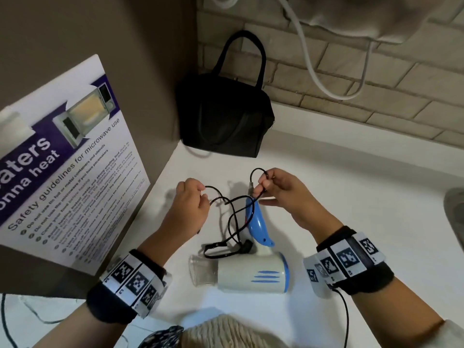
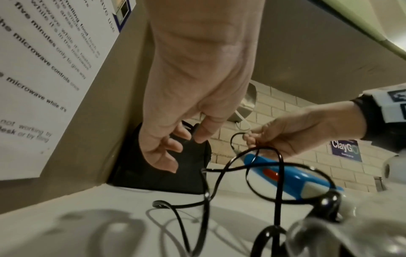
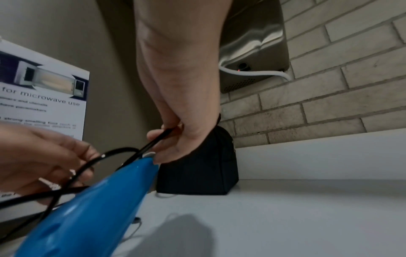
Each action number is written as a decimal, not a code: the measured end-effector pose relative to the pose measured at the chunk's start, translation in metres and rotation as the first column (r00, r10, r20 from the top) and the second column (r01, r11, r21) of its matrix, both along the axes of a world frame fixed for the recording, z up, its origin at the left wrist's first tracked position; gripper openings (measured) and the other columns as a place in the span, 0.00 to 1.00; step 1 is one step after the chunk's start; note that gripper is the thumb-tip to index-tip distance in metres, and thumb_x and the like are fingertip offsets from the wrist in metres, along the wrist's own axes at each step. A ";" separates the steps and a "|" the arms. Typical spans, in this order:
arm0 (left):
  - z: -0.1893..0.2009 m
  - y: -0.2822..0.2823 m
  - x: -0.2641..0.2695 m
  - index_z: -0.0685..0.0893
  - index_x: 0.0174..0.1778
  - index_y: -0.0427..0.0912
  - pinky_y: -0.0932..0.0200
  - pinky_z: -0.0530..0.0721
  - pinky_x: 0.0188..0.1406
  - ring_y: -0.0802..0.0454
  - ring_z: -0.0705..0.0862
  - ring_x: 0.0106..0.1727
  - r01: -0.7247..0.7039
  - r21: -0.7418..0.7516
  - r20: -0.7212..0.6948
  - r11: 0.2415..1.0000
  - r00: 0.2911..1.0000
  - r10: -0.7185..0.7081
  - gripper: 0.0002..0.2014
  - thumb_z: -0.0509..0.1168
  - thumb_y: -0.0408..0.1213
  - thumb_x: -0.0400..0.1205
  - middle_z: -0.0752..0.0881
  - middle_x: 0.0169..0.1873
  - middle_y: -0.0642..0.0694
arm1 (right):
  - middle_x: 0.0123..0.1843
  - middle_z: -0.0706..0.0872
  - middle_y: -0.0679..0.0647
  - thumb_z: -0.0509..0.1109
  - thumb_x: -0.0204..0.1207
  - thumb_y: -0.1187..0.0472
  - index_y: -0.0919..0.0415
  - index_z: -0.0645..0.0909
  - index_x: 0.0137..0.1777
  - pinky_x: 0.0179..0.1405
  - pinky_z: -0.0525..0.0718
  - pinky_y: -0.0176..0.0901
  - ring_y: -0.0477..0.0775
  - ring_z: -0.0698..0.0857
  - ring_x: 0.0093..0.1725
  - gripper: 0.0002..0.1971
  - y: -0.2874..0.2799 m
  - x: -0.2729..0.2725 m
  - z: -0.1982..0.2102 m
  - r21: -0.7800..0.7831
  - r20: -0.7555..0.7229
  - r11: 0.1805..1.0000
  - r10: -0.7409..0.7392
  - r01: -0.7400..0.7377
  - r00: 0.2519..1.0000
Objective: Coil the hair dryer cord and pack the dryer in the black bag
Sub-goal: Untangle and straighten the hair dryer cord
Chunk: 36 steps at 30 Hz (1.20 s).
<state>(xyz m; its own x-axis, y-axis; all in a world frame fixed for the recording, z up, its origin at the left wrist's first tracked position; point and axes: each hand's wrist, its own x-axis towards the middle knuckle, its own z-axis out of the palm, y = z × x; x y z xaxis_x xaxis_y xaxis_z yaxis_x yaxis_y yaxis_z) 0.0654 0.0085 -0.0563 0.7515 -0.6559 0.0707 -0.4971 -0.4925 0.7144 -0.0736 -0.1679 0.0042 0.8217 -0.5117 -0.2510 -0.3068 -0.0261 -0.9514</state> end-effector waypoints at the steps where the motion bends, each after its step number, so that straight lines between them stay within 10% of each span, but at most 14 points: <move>1: -0.004 -0.001 0.002 0.74 0.58 0.35 0.59 0.74 0.49 0.52 0.74 0.45 -0.042 0.005 -0.038 0.999 0.998 0.042 0.10 0.61 0.31 0.82 0.75 0.50 0.40 | 0.41 0.87 0.57 0.57 0.85 0.68 0.62 0.77 0.48 0.53 0.87 0.51 0.52 0.88 0.44 0.08 0.000 0.000 0.003 -0.015 0.024 1.000 -0.002 0.002 1.000; 4: -0.010 -0.004 0.008 0.72 0.67 0.36 0.58 0.72 0.56 0.46 0.75 0.58 -0.117 0.006 -0.159 0.993 0.980 0.116 0.20 0.65 0.40 0.82 0.76 0.60 0.33 | 0.39 0.86 0.58 0.54 0.85 0.71 0.61 0.77 0.47 0.47 0.89 0.47 0.53 0.88 0.43 0.12 0.002 0.000 0.012 -0.048 0.089 0.999 -0.002 0.006 0.996; 7: -0.012 -0.003 0.009 0.73 0.72 0.44 0.46 0.74 0.69 0.45 0.78 0.63 0.150 0.093 -0.117 0.984 0.983 -0.139 0.26 0.59 0.55 0.82 0.76 0.68 0.40 | 0.40 0.85 0.59 0.53 0.85 0.72 0.61 0.77 0.47 0.45 0.88 0.43 0.53 0.88 0.44 0.13 0.005 0.001 0.018 -0.064 0.134 0.998 -0.006 0.014 0.991; 10: -0.008 0.000 -0.002 0.77 0.58 0.58 0.43 0.80 0.64 0.47 0.85 0.56 0.417 0.241 -0.326 0.876 0.886 -0.331 0.26 0.46 0.69 0.78 0.86 0.55 0.48 | 0.40 0.86 0.58 0.53 0.86 0.71 0.61 0.77 0.50 0.44 0.87 0.42 0.51 0.89 0.43 0.12 0.008 0.002 0.022 -0.065 0.145 0.998 0.007 0.003 0.989; 17: 0.005 0.010 -0.004 0.81 0.53 0.61 0.45 0.82 0.62 0.55 0.87 0.51 0.430 0.228 -0.440 0.874 0.846 -0.302 0.33 0.47 0.79 0.67 0.89 0.49 0.56 | 0.33 0.80 0.53 0.54 0.86 0.67 0.59 0.81 0.55 0.44 0.88 0.48 0.49 0.83 0.35 0.13 0.013 -0.001 0.030 -0.222 0.129 0.975 0.007 0.022 0.992; 22: 0.058 0.005 -0.006 0.82 0.61 0.53 0.53 0.79 0.64 0.58 0.83 0.59 0.388 0.046 -0.255 0.920 0.895 -0.365 0.24 0.56 0.63 0.78 0.87 0.58 0.54 | 0.29 0.74 0.48 0.58 0.86 0.58 0.60 0.85 0.54 0.33 0.79 0.40 0.44 0.74 0.28 0.13 0.026 0.001 0.043 -0.200 0.143 0.979 0.069 -0.039 0.987; 27: 0.090 -0.014 -0.022 0.83 0.43 0.42 0.57 0.82 0.60 0.54 0.87 0.53 0.367 -0.327 -0.326 0.871 0.822 -0.468 0.16 0.55 0.47 0.86 0.89 0.42 0.51 | 0.22 0.68 0.40 0.60 0.85 0.57 0.69 0.82 0.47 0.24 0.65 0.34 0.41 0.64 0.23 0.15 0.037 0.002 0.054 -0.084 0.197 0.991 0.121 -0.106 0.973; 36: 0.071 -0.010 -0.012 0.75 0.34 0.40 0.60 0.83 0.50 0.52 0.87 0.42 0.186 -0.491 -0.509 0.851 0.731 -0.454 0.18 0.49 0.34 0.90 0.76 0.24 0.50 | 0.24 0.66 0.44 0.61 0.84 0.53 0.65 0.82 0.43 0.25 0.67 0.32 0.40 0.65 0.23 0.16 0.033 -0.026 0.027 -0.062 0.059 0.996 0.062 -0.059 0.996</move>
<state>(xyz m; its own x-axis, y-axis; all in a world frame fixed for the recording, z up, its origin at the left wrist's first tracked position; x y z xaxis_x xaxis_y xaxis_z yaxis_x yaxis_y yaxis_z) 0.0529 -0.0015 0.0144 0.4739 -0.8805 -0.0102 0.0134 -0.0044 0.9999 -0.0995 -0.1346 0.0307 0.8645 -0.4731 -0.1697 -0.2442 -0.1003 -0.9645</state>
